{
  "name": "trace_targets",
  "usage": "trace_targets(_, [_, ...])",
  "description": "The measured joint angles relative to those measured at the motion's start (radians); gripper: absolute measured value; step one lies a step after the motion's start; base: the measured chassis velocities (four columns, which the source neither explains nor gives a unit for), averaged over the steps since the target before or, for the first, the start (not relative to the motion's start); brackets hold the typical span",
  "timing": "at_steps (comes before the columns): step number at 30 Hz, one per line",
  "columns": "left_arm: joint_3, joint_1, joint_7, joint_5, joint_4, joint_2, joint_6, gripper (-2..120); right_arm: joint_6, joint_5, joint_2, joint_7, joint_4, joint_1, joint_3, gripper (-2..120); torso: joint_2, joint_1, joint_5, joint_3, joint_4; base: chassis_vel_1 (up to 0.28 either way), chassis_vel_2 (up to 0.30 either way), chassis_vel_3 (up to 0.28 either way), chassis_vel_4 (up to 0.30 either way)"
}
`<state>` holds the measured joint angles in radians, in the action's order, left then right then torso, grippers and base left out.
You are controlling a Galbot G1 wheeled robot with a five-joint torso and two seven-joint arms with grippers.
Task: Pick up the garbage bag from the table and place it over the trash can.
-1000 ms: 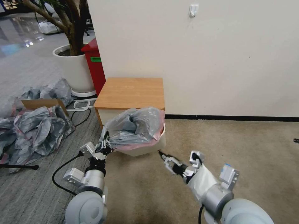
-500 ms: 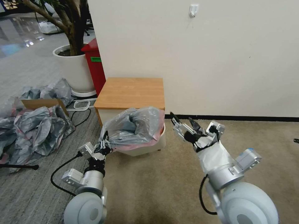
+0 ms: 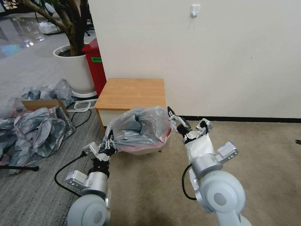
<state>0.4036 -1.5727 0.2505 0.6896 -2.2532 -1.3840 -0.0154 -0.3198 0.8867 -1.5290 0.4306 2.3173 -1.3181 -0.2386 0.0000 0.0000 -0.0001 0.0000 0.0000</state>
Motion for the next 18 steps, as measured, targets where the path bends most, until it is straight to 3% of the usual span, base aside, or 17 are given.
trace_targets(2, [-0.001,0.0,-0.002,-0.003,0.0,-0.001,0.0,10,0.002,0.016,0.0,0.005,-0.001,0.005,-0.002,97,0.0,0.0,0.0,0.0,0.0,0.0,0.0,0.0,0.0])
trace_targets(3, [-0.002,-0.001,-0.004,-0.007,0.0,-0.002,0.001,10,0.004,0.049,-0.001,0.013,-0.002,0.014,-0.005,92,0.0,0.0,0.0,0.0,0.0,0.0,0.0,0.0,0.0])
trace_targets(4, [-0.004,-0.003,-0.009,-0.015,-0.001,-0.003,0.001,10,0.009,0.104,-0.001,0.024,-0.002,0.029,-0.01,78,0.0,0.0,0.0,0.0,0.0,0.0,0.0,0.0,0.0])
trace_targets(6, [-0.004,-0.005,-0.012,-0.02,-0.004,-0.003,0.001,10,0.009,0.128,0.0,0.026,-0.002,0.03,-0.01,68,0.0,0.0,0.0,0.0,0.0,0.0,0.0,0.0,0.0])
trace_targets(13, [-0.004,-0.007,-0.014,-0.022,-0.007,-0.003,0.002,10,0.009,0.163,-0.001,0.027,-0.002,0.032,-0.011,48,0.0,0.0,0.0,0.0,0.0,0.0,0.0,0.0,0.0])
trace_targets(15, [-0.006,-0.01,-0.016,-0.024,-0.007,-0.003,0.002,10,0.01,0.172,-0.001,0.027,-0.002,0.033,-0.013,36,0.0,0.0,0.0,0.0,0.0,0.0,0.0,0.0,0.0])
trace_targets(18, [-0.007,-0.012,-0.018,-0.026,-0.007,-0.004,0.002,10,0.013,0.177,0.0,0.027,0.0,0.033,-0.014,26,0.0,0.0,0.0001,0.0,0.0,0.0,0.0,0.0,0.0])
